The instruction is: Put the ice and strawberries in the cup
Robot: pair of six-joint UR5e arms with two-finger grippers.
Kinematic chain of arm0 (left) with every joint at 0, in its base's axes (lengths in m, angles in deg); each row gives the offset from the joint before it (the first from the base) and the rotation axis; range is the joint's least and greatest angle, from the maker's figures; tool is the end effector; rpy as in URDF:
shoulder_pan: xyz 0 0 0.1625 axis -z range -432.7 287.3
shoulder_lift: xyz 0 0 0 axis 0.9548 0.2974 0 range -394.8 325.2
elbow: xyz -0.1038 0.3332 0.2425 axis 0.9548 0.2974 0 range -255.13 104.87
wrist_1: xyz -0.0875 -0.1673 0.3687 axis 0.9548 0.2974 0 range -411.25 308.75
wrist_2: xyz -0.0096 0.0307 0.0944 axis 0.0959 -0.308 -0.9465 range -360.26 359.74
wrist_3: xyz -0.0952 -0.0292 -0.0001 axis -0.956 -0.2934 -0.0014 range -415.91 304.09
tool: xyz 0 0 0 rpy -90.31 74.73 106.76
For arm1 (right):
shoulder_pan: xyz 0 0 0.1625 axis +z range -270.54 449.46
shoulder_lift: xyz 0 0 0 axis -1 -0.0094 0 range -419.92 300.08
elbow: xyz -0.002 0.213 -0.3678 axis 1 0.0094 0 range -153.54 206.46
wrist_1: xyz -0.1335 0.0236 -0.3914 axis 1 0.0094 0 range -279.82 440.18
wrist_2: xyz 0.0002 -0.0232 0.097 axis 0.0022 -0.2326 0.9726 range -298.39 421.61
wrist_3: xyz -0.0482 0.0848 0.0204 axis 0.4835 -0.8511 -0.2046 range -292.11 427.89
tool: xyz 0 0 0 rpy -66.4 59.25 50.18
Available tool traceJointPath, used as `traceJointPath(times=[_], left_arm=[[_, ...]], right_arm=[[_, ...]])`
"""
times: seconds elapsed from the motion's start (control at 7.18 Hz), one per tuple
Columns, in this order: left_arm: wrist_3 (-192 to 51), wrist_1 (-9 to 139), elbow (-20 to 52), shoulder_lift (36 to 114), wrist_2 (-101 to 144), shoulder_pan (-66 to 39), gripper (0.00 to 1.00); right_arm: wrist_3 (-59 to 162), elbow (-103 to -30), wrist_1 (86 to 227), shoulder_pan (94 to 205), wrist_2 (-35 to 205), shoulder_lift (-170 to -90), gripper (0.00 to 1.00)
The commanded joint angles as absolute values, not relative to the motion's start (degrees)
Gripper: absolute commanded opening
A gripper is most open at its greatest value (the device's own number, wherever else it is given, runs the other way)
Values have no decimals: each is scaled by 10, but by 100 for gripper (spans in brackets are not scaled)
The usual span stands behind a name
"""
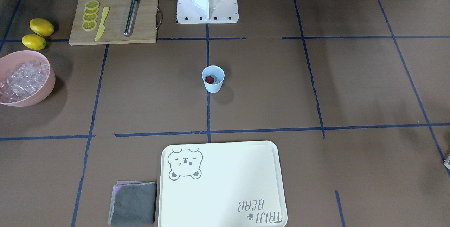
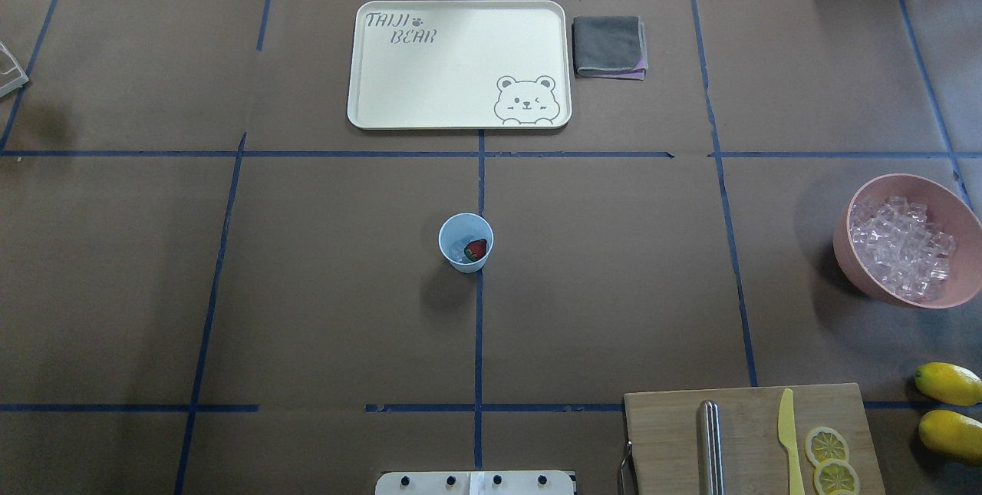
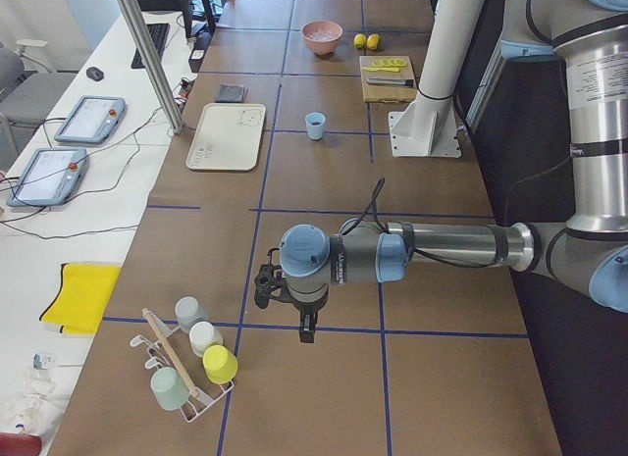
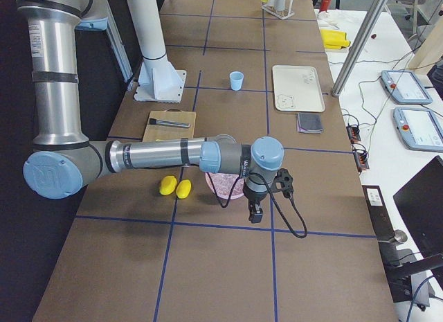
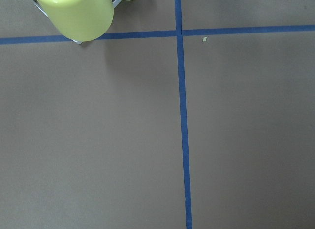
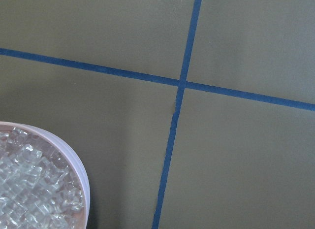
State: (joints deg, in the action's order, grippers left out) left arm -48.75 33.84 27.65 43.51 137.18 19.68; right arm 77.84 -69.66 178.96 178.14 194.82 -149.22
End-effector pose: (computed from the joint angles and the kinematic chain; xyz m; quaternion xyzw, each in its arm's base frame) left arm -0.0766 -0.3982 0.6450 0.0030 0.4031 0.0248 0.9148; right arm 0.0537 -0.4932 0.6170 0.0118 -0.3684 -0.0850 0.9257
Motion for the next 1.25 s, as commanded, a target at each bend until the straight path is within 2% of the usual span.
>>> traceJointPath(times=[0.0, 0.14, 1.11], left_arm=[[-487, 300, 289, 432, 1343, 166, 100], [-487, 263, 303, 433, 1334, 162, 100], [-488, 262, 300, 432, 1423, 162, 100]], right_arm=[[778, -697, 1790, 1781, 1948, -1492, 99], [779, -697, 1789, 1781, 1948, -1492, 99], [781, -689, 1790, 1781, 1950, -1491, 99]])
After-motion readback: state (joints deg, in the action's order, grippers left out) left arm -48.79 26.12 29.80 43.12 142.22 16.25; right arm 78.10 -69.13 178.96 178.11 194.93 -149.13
